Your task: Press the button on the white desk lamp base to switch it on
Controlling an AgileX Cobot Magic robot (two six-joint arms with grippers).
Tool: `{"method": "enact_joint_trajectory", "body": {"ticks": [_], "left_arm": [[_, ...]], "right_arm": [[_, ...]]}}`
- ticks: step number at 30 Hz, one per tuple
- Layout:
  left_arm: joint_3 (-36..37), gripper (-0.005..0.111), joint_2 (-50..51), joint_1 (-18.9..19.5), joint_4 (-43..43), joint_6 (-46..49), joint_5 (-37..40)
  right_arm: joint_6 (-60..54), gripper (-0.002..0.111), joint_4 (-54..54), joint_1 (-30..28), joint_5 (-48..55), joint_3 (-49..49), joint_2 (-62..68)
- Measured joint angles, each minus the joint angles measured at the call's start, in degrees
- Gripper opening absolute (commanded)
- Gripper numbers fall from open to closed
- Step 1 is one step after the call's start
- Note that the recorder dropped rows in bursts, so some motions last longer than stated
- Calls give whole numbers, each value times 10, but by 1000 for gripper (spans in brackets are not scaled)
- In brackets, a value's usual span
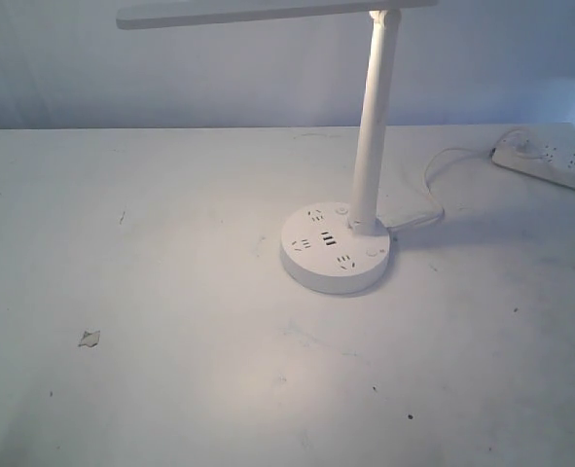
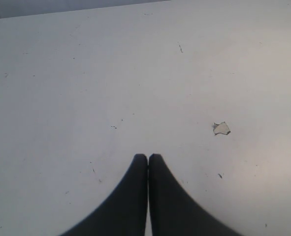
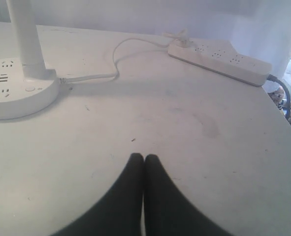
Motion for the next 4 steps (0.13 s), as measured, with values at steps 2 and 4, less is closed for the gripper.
{"method": "enact_joint_trajectory", "body": {"ticks": [2, 4], "left_arm": [[0, 0, 0, 0, 0, 0, 0], [0, 0, 0, 0, 0, 0, 0]], "right_arm": [[0, 0, 0, 0, 0, 0, 0], [6, 0, 0, 0, 0, 0, 0]]}}
